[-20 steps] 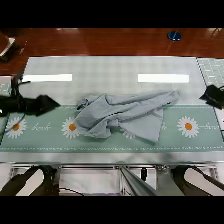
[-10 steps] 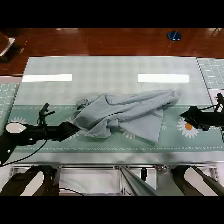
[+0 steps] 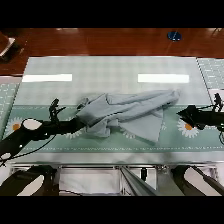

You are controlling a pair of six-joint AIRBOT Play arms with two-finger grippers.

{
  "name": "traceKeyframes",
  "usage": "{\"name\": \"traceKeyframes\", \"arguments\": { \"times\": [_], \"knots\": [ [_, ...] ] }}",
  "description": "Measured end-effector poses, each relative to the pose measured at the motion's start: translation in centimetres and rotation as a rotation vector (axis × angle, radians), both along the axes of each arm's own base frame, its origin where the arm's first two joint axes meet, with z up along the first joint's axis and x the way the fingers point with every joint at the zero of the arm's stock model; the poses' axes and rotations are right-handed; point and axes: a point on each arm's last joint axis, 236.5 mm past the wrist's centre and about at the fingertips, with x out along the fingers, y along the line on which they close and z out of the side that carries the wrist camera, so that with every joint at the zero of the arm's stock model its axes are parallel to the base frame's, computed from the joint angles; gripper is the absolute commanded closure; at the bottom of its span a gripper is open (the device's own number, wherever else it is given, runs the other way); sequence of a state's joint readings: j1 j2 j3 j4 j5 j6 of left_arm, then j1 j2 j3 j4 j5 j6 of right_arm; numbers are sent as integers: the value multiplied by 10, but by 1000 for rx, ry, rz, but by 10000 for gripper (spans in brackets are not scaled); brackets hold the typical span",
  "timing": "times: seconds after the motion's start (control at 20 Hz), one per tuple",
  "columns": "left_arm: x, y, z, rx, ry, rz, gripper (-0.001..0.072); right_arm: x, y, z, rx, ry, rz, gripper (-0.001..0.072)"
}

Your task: Fold the shirts.

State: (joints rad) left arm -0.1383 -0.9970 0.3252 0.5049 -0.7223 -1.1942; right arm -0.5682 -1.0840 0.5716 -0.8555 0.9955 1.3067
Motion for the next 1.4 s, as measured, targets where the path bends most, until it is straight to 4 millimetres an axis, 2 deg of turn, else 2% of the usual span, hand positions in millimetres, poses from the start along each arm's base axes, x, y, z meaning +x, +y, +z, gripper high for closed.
{"name": "traceKeyframes", "arguments": {
  "times": [0.2, 0.5, 0.55, 0.6, 0.65, 0.7, 0.75, 0.85, 0.9, 1.0, 1.05, 1.15, 1.25, 1.35, 1.4],
  "knots": [
    [18, -2, 13, 2, -53, 1, 688, 31, 2, -4, 82, -21, -14, 329],
    [25, -3, 19, 1, -76, 3, 688, 96, 26, -13, 125, -29, 70, 329],
    [25, -4, 20, 1, -77, 2, 688, 105, 31, -15, 129, -26, 82, 349],
    [25, -4, 20, 0, -76, 2, 688, 115, 37, -18, 136, -22, 90, 433],
    [25, -4, 20, -2, -75, -1, 688, 123, 43, -20, 139, -20, 108, 609],
    [25, -5, 21, -3, -76, -3, 688, 131, 49, -18, 142, -25, 122, 687],
    [28, -5, 24, -5, -84, -3, 689, 136, 55, -15, 146, -29, 146, 687],
    [41, -5, 41, -16, -128, 0, 688, 151, 66, 6, 148, -73, 212, 688],
    [53, -5, 58, -25, -168, 3, 688, 159, 70, 24, 138, -109, 250, 688],
    [87, 1, 112, -43, -303, 22, 688, 178, 72, 82, 94, -227, 320, 688],
    [103, 6, 147, -50, -386, 32, 688, 186, 71, 116, 57, -293, 350, 688],
    [132, 23, 235, -54, -592, 69, 688, 194, 69, 203, -45, -468, 395, 688],
    [140, 44, 338, -41, -822, 110, 689, 182, 71, 300, -172, -659, 427, 688],
    [126, 65, 428, -6, -1030, 152, 689, 149, 76, 385, -296, -827, 441, 688],
    [112, 73, 465, 22, -1120, 165, 688, 128, 78, 418, -356, -895, 438, 688]
  ]
}}
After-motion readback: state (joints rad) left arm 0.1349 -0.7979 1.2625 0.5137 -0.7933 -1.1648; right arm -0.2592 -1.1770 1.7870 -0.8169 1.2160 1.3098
